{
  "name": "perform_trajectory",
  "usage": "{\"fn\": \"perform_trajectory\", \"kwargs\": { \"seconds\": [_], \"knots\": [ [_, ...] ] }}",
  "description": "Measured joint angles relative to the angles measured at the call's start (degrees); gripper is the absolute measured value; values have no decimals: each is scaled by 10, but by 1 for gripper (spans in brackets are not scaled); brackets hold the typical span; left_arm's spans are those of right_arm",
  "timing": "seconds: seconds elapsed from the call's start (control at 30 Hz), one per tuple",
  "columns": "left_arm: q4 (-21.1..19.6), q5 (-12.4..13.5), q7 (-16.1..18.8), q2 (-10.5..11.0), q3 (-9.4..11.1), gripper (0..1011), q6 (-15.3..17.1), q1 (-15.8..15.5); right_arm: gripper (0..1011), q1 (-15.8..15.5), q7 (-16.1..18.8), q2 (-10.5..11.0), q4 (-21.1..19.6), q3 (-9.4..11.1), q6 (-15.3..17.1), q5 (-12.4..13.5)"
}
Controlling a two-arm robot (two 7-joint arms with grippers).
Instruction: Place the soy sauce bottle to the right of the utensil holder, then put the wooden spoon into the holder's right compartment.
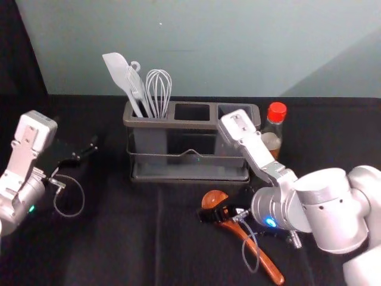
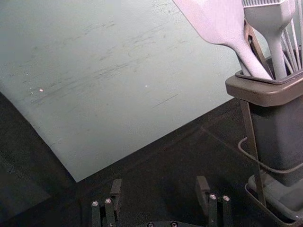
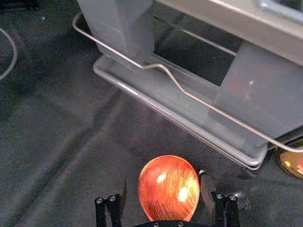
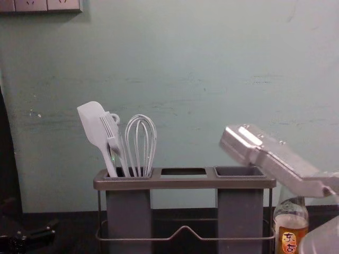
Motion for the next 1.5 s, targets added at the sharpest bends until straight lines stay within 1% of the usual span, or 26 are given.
{"fn": "perform_trajectory", "kwargs": {
  "seconds": [0.1,0.23,0.73,1.5],
  "knots": [
    [0,0,0,0,0,1000,0,0,1002,7,-3,-6,14,-5,2,-9],
    [0,0,0,0,0,1000,0,0,1000,9,-3,-11,20,-6,2,-16],
    [0,0,0,0,0,1000,0,0,1002,10,2,-19,30,-3,7,-35],
    [0,0,0,0,0,1000,0,0,1000,13,28,-28,44,2,8,-59]
  ]
}}
